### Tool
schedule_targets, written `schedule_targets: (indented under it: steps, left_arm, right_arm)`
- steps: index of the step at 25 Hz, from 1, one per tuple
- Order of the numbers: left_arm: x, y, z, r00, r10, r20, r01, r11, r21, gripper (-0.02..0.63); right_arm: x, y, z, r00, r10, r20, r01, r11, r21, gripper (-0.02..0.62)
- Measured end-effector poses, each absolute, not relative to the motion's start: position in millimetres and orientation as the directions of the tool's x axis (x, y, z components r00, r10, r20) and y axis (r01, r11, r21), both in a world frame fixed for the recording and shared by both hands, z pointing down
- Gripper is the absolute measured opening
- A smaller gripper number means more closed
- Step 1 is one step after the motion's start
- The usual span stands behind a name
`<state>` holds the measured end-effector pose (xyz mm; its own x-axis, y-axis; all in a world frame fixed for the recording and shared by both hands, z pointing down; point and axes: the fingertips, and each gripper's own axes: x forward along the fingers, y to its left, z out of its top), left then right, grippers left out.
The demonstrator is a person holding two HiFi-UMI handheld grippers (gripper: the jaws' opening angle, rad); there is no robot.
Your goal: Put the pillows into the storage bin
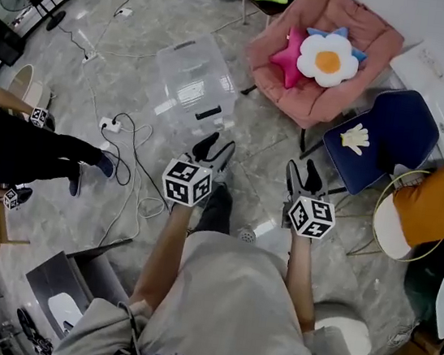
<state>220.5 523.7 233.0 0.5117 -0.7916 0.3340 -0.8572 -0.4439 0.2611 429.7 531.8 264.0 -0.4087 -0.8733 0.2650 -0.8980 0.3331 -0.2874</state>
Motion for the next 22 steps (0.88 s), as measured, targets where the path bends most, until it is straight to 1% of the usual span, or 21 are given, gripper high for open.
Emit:
schedule_targets:
  steps: [3,9,15,22]
  left_arm:
    - [216.6,481.2,232.0,0.524,-0.789,0.321,-0.848,-0.447,0.285,0.19]
    - [203.3,393.5,236.1,0.547,-0.772,0.325,-0.825,-0.431,0.365,0.19]
    - [180.3,316.6,230.6,0.583,-0.742,0.331,-0.807,-0.48,0.344,0.19]
    - [142.7,244.7,242.2,0.609,-0.721,0.33,-0.785,-0.491,0.377,0.19]
  right_arm:
    - [431.7,503.4,271.8,-0.381,-0.877,0.293,-0.909,0.297,-0.292,0.23]
    - [420.7,437.7,298.0,-0.352,-0.849,0.393,-0.923,0.246,-0.296,0.229]
    - [395.6,364.8,296.4,-0.327,-0.842,0.429,-0.935,0.222,-0.277,0.229]
    - [363.3,299.7,308.3,-0.297,-0.834,0.465,-0.945,0.186,-0.27,0.227]
